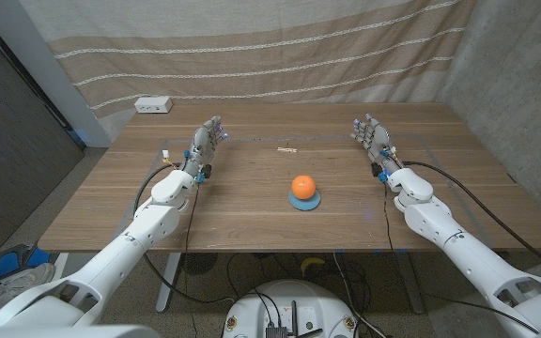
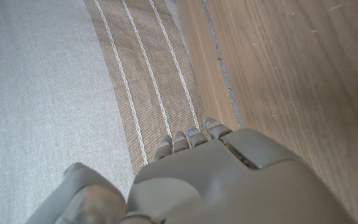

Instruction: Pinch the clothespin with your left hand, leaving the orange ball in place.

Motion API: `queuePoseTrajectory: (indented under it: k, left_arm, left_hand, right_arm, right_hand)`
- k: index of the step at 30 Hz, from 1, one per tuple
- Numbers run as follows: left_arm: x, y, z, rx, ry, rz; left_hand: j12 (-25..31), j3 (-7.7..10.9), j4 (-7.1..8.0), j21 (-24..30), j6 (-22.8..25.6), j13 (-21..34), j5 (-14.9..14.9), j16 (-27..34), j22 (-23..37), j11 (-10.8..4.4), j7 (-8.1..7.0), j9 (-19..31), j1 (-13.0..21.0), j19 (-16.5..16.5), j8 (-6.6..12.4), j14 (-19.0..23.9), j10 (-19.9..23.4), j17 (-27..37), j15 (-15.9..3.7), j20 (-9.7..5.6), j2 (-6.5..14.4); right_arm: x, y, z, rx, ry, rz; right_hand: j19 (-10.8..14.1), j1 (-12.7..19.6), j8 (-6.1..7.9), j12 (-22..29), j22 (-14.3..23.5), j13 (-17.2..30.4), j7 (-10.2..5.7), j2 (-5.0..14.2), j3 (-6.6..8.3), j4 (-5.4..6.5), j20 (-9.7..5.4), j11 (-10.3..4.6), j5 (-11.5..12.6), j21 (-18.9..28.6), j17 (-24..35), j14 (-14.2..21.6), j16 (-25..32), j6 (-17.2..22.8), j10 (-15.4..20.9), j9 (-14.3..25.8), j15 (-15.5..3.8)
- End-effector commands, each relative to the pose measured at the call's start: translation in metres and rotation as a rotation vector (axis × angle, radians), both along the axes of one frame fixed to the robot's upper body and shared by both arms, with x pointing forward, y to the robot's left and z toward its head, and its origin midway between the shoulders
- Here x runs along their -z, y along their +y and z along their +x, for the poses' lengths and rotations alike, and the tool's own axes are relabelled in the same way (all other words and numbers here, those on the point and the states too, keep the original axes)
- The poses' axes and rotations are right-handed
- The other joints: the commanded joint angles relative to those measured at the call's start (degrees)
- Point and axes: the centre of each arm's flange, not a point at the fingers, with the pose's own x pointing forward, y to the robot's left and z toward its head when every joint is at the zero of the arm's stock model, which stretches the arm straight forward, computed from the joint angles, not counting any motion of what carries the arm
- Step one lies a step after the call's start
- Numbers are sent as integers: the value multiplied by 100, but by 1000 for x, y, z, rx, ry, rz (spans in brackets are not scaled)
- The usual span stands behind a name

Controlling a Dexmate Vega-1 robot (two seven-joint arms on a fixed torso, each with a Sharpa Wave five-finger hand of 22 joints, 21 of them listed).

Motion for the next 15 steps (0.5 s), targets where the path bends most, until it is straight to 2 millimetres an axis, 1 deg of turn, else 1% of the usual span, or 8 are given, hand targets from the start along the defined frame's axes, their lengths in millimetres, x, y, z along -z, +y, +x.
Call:
queuePoseTrajectory:
  k: [1, 6, 11, 13, 15]
  left_arm:
    - [-6, -2, -8, -23, -23, 29]
    - [-9, -2, -8, -40, -36, 47]
    - [-14, -8, -5, -47, -43, 61]
    - [-18, -10, -2, -60, -49, 72]
    - [-23, -11, -1, -72, -59, 86]
  left_hand:
    - [45, 39, -16, 37, -37, 26, 31, 39, 12, -1, 3, 18, 1, -21, 34, -33, 1, 14, -1, -4, 221]
    - [59, 41, -41, 15, -18, 25, 32, 56, 13, 5, -4, 18, 10, 23, 43, 15, 32, 8, 6, 1, 218]
    - [81, 44, -95, -5, 28, 24, 31, 69, 15, 9, -22, 17, 32, 107, 58, 75, 94, -6, -9, 20, 198]
    - [97, 49, -195, -30, 60, 24, 22, 71, 17, -14, -44, 17, 76, 222, 62, 137, 155, -24, -22, 36, 156]
    - [105, 54, -287, -57, 147, 25, 12, 68, 20, 10, -57, 20, 116, 308, 86, 184, 200, -35, -8, 107, 126]
  right_arm:
    - [17, -21, -2, 46, -9, 64]
    - [21, -28, -4, 58, -12, 74]
    - [22, -31, -4, 66, -10, 70]
    - [22, -32, -6, 74, -6, 58]
    - [22, -32, -7, 74, -4, 50]
  right_hand:
    - [110, 47, 23, 42, 22, 15, 5, 135, 30, -17, -47, 6, 29, 34, 14, 83, 42, 57, 68, 8, -81]
    - [139, 49, 24, 47, 22, 13, 24, 134, 28, -30, -40, 13, 26, 28, 6, 102, 51, 64, 91, 8, -59]
    - [147, 65, 31, 55, 22, 11, 41, 95, 18, -78, 59, 26, 18, 3, -18, 139, 60, 92, 126, 8, 21]
    - [158, 76, 36, 57, 23, 10, 52, 73, 12, -110, 136, 26, 11, -12, -33, 179, 74, 112, 147, 8, 79]
    - [203, 94, 42, 58, 24, 9, 67, 51, 9, -152, 191, 27, 4, -17, -52, 221, 86, 139, 165, 8, 152]
